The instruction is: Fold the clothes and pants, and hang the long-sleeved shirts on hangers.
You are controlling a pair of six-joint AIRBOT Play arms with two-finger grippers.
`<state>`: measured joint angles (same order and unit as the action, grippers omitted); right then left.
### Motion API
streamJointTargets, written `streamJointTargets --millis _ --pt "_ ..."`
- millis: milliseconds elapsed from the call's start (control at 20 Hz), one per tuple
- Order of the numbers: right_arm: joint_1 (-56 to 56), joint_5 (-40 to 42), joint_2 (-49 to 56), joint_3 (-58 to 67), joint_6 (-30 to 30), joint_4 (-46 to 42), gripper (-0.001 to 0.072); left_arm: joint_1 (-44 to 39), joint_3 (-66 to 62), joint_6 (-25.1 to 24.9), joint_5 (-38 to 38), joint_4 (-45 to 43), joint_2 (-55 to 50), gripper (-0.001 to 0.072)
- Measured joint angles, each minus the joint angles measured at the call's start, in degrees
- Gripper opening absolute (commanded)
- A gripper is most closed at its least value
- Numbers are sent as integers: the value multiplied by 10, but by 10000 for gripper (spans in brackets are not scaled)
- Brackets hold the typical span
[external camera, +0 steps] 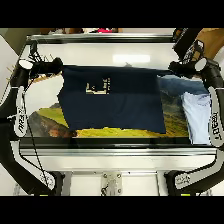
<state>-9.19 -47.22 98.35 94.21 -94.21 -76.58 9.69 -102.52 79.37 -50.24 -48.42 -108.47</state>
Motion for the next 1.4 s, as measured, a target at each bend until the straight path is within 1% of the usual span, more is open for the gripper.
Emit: streamJointTargets --millis 200,400,450,500,550,600,750,850,950,1050,1100,1200,1300,1400 --pt "21 -54 1 -45 20 -23 14 6 52 -19 -62 -6 -1 15" --pt "44 -92 1 -79 27 -39 27 10 98 -26 -95 -2 -1 15" --pt "48 -100 1 -84 28 -41 27 11 105 -26 -101 -1 -1 29" --pt "51 -110 1 -87 28 -42 97 11 110 -28 -108 -1 -1 356" --pt "52 -119 1 -89 28 -41 366 11 111 -28 -114 -1 -1 580" --pt "53 -129 0 -90 27 -40 532 12 108 -27 -120 0 -1 550" --pt "52 -149 -24 -92 27 -36 532 18 76 -25 -151 0 7 549" --pt "42 -164 -66 -93 28 -36 531 28 57 -23 -164 0 34 549" --pt "25 -191 -118 -104 37 -36 532 38 67 -21 -173 -12 80 549" --pt "3 -222 -178 -142 35 -37 532 43 108 -7 -179 -48 134 549" --pt "-10 -236 -211 -175 22 -37 532 44 141 3 -182 -73 164 550" --pt "-34 -248 -279 -264 -26 -38 532 44 217 17 -182 -112 218 550" --pt "-51 -241 -340 -365 -90 -38 531 44 297 23 -177 -132 263 550" --pt "-59 -218 -392 -462 -159 -32 532 44 376 29 -164 -144 303 550"
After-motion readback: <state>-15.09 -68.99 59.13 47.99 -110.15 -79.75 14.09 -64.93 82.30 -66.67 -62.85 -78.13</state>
